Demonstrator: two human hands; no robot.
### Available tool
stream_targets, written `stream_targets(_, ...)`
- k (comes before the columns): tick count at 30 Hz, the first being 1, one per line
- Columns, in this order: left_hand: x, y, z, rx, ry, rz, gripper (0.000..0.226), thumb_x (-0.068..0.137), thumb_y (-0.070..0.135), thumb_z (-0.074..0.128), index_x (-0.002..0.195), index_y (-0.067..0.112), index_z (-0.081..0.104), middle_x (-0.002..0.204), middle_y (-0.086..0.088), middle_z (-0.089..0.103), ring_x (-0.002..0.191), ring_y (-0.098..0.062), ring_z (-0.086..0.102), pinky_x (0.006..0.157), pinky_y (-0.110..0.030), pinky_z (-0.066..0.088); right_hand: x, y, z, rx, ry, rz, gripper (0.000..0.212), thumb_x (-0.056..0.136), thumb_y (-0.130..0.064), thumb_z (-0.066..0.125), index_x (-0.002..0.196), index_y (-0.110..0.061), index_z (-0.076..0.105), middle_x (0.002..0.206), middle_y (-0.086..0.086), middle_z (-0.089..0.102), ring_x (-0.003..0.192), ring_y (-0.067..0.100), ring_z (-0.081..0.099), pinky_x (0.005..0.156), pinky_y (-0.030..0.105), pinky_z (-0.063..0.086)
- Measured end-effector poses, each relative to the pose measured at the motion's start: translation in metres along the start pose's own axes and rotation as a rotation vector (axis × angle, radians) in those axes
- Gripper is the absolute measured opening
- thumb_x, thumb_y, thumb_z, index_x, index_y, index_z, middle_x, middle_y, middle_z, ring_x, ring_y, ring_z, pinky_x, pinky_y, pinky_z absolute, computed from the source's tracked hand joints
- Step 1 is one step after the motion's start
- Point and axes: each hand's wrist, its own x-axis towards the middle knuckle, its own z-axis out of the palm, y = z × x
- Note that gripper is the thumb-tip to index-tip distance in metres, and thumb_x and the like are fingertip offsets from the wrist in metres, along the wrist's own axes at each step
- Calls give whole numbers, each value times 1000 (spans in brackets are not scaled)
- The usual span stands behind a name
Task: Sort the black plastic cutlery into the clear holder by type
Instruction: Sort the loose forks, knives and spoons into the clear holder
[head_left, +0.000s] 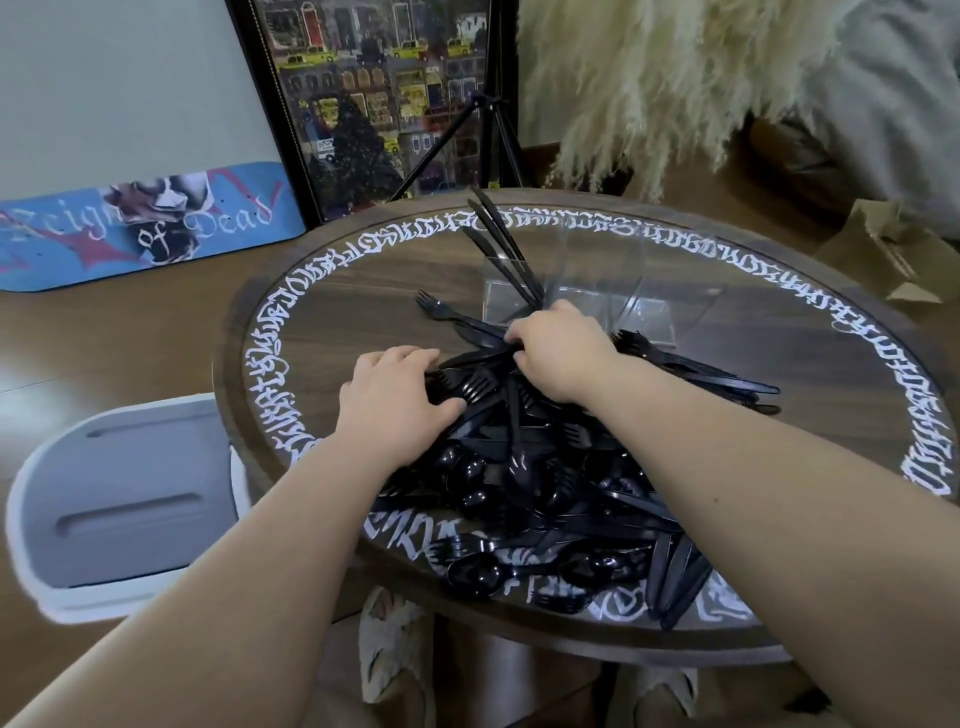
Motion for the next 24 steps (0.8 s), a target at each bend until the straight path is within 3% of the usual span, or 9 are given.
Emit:
stream_targets(9,8,-5,6,10,7,33,58,83,54,61,136,35,48,143,9,44,134,-22,29,106,-46,35,4,14,6,110,-2,47,31,95,-15,43,116,-21,66,117,6,62,120,28,41,94,37,43)
stream_targets(12,9,-5,6,-5,10,33,57,82,53,63,135,35,49,142,9,45,134,-21,29,105,-45,35,6,14,5,156,-12,64,24,94,-17,46,106,-22,65,113,3,64,119,27,44,93,35,42)
stream_targets(15,10,-4,5,-12,8,29,57,82,53,64,135,35,49,141,9,46,133,-21,30,105,-44,35,10,10,3,170,41,64,16,91,-15,45,99,-22,56,112,6,62,108,28,51,84,35,43)
stream_targets(18,11,-3,6,-25,7,35,57,81,51,65,133,35,51,139,10,47,132,-21,31,105,-44,35,13,1,5,162,77,38,16,93,-16,39,106,-16,48,110,11,61,95,32,54,72,35,39)
stream_targets(22,14,-5,7,-75,7,43,56,79,49,68,131,32,55,136,8,51,131,-21,32,106,-43,34,19,-11,9,40,52,35,27,96,-35,40,111,-16,51,106,8,62,97,32,57,68,34,38)
stream_targets(24,15,-8,8,-110,27,59,53,79,48,70,128,30,58,133,6,54,129,-21,35,107,-39,34,22,-15,10,7,47,71,33,93,-46,48,103,-17,57,96,5,60,95,32,58,67,32,38)
